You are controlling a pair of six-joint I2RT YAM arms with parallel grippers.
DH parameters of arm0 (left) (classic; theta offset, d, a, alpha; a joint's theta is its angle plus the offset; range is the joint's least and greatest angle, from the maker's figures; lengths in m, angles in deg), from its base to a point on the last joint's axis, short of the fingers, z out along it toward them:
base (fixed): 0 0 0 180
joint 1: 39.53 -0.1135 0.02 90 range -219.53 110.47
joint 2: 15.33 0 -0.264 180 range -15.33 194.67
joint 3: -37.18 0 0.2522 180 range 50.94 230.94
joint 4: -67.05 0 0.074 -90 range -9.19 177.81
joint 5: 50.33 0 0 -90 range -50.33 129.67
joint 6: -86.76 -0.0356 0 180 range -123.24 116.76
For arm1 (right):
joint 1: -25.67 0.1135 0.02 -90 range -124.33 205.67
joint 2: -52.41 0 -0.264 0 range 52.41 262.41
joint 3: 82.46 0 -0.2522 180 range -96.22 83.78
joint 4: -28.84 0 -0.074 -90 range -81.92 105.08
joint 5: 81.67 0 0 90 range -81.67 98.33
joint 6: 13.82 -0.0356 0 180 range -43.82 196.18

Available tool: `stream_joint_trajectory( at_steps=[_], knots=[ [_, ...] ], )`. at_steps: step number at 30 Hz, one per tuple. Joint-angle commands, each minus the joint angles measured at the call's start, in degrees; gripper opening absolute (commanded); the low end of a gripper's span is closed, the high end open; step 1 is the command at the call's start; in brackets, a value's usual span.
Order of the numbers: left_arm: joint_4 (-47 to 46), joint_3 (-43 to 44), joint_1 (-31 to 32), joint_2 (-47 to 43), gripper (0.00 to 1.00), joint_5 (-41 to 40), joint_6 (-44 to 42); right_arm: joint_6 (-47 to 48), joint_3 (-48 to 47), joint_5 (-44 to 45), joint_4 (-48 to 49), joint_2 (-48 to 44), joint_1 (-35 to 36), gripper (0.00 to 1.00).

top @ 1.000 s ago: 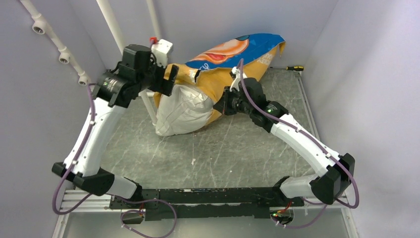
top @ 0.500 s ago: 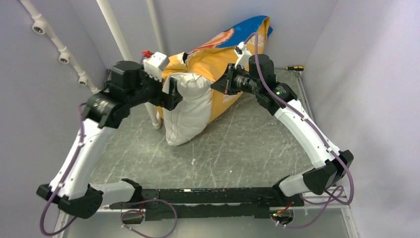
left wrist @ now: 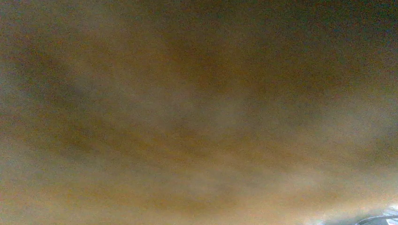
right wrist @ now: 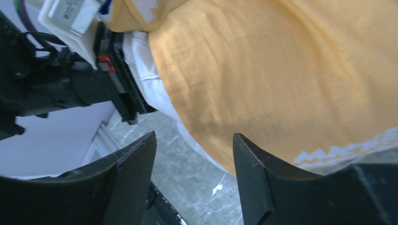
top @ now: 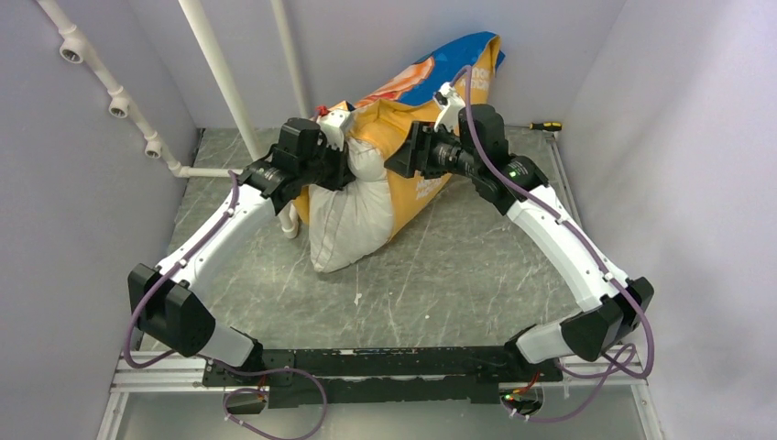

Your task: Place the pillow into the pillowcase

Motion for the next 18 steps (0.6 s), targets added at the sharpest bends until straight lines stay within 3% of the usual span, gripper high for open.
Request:
stream_joint_trajectory(
  at_steps=[1, 4, 7, 11, 13, 15, 16, 18],
  knots=[
    [-9.5, 2.9, -0.3, -0.1, 0.00, -3.2, 1.3, 3.2, 1.8, 6.6, 1.2, -1.9, 0.3, 0.68],
    [-8.8, 2.8, -0.3, -0.6, 0.00, -3.9, 1.0, 5.0, 0.8, 8.3, -0.9, -0.3, 2.3, 0.77],
    [-8.5, 2.5, -0.3, -0.9, 0.00, -3.8, 0.9, 6.4, 0.2, 10.3, -1.4, 0.8, 5.2, 0.80],
    [-8.6, 2.2, -0.3, -0.7, 0.00, -3.8, 1.4, 7.0, -1.2, 15.7, -3.2, 2.5, 8.7, 0.59],
    [-8.4, 2.4, -0.3, -0.4, 0.00, -3.5, 1.5, 7.2, -2.0, 23.9, -5.3, 3.0, 10.6, 0.49],
    [-7.8, 2.9, -0.3, 0.0, 0.00, -3.3, 1.3, 6.8, -4.2, 32.0, -8.9, 3.4, 12.4, 0.32],
    [-7.6, 3.2, -0.3, 0.2, 0.00, -3.4, 1.2, 6.7, -4.7, 34.9, -10.1, 3.1, 13.0, 0.29],
    [-7.0, 3.5, -0.3, 0.4, 0.00, -3.6, 0.8, 7.0, -4.7, 36.9, -10.7, 2.0, 13.5, 0.14]
  ],
)
